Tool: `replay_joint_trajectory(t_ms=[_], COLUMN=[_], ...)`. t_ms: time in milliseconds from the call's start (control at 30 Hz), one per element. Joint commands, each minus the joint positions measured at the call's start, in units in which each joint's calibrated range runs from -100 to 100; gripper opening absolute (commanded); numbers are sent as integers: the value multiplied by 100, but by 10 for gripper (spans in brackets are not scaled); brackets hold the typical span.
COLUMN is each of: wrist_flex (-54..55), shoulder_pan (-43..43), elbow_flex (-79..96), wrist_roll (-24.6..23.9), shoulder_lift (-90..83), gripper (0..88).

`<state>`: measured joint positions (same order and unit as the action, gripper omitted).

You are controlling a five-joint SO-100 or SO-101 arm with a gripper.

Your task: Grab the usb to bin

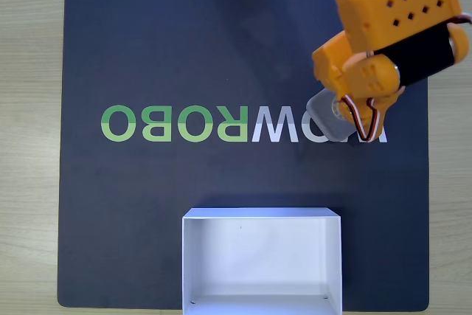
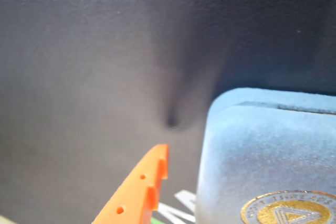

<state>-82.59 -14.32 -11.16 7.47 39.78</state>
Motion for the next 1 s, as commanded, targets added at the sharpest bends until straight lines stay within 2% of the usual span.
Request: replay_joint_trajectory(t_ms=[0,267,400,633,967], wrist_flex=[40,48,136,214,144], shoulder_pan=[-7,-15,35,35,245], elbow_flex=[-239,-239,-239,-266,-266], wrist_roll=[-11,-11,0,-16,-32], shoulder_lift=[-82,-91,-99,-540,-2312], gripper=[372,207,156,132,133])
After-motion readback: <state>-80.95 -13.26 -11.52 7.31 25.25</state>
